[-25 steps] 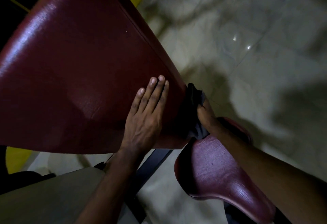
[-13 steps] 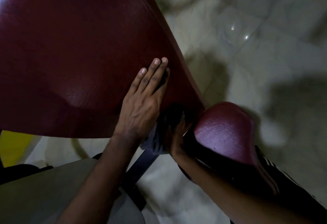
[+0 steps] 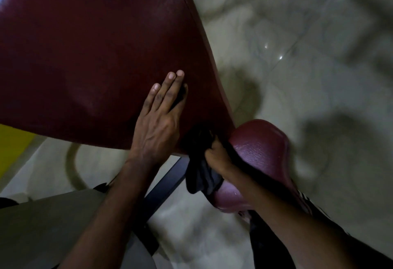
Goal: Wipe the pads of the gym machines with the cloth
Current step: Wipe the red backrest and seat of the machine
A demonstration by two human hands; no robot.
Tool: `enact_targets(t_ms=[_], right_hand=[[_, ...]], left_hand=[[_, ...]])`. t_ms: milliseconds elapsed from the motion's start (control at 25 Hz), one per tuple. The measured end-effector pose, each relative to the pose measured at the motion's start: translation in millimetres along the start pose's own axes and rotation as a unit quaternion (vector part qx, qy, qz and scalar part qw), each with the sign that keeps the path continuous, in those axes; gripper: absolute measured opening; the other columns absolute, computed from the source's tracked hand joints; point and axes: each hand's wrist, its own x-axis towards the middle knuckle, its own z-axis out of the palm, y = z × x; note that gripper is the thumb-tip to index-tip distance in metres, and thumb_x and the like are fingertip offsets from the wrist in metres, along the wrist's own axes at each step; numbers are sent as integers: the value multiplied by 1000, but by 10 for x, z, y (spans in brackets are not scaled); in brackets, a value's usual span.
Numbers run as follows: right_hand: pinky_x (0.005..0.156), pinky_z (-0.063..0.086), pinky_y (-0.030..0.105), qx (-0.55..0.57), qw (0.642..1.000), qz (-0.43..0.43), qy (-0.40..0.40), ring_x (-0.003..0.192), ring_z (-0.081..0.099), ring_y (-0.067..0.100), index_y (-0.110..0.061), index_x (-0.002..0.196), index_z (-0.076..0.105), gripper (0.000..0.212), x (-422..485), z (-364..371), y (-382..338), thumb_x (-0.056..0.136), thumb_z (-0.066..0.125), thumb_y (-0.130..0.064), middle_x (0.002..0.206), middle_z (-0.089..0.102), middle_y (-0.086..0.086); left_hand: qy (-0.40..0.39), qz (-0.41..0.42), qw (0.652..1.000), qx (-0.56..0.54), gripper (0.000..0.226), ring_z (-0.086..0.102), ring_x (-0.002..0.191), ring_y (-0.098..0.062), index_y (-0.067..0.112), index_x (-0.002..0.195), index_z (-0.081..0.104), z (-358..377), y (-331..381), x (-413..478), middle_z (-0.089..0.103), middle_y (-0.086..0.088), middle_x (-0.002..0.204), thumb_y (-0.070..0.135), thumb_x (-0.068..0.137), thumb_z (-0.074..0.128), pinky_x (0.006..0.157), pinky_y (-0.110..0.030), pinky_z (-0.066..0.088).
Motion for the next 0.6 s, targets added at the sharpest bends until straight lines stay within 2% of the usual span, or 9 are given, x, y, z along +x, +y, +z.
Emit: enact_targets(t_ms=[80,160,280,360,400,440,520,600], right_hand=[[97,35,19,-93,994,-37,-47,129,52,25,-4,141,44,46,-80,-417,-251,95,50,-4,135,56,12],[98,38,25,-249,963,-64,-83,125,55,24,-8,137,47,36,-145,-867,-548,103,47,-18,129,57,9],[87,45,23,-438,885,-104,-119,104,64,10,-16,120,59,29,-126,-1262,-740,96,57,-31,112,59,3],[85,48,31,-558,814,-141,-81,105,64,20,-29,110,63,27,-94,-1312,-593,89,56,-44,112,61,0],[87,48,35,-608,776,-159,-55,110,62,24,-33,111,63,30,-83,-1302,-407,87,54,-49,116,61,-2],[91,47,39,-633,754,-170,-41,117,57,28,-33,119,61,41,-101,-1292,-216,84,53,-53,124,59,-1],[97,43,48,-651,734,-188,-30,127,49,37,-28,137,52,65,-120,-1292,108,79,45,-58,137,54,4],[99,42,51,-664,718,-208,-13,130,48,37,-28,138,52,69,-51,-1340,301,76,40,-57,139,55,3]], left_hand=[[-6,-33,999,-28,53,13,151,-21,3,146,43,81,153,-110,21,-11,162,1,93,47,124,-34,2],[-15,-55,998,-39,52,18,150,-24,2,144,45,181,239,-211,25,-13,160,4,92,43,123,-36,6],[-72,-87,990,-88,59,23,148,-29,0,143,46,381,414,-410,29,-18,158,18,88,35,122,-37,7],[-134,-113,978,-115,67,14,151,-28,1,148,39,573,572,-609,19,-16,161,16,84,49,123,-34,-1],[-173,-144,966,-130,73,6,152,-26,4,151,32,697,662,-725,11,-13,164,14,83,58,122,-32,-8],[-211,-187,948,-149,77,1,152,-24,6,154,27,810,770,-842,5,-11,164,14,86,62,121,-31,-11],[-240,-287,905,-204,66,10,152,-25,8,153,30,996,1007,-1070,14,-12,164,20,92,54,122,-34,1],[-240,-357,869,-243,52,37,140,-32,8,140,49,1127,1225,-1297,43,-13,149,24,90,46,115,-37,26]])
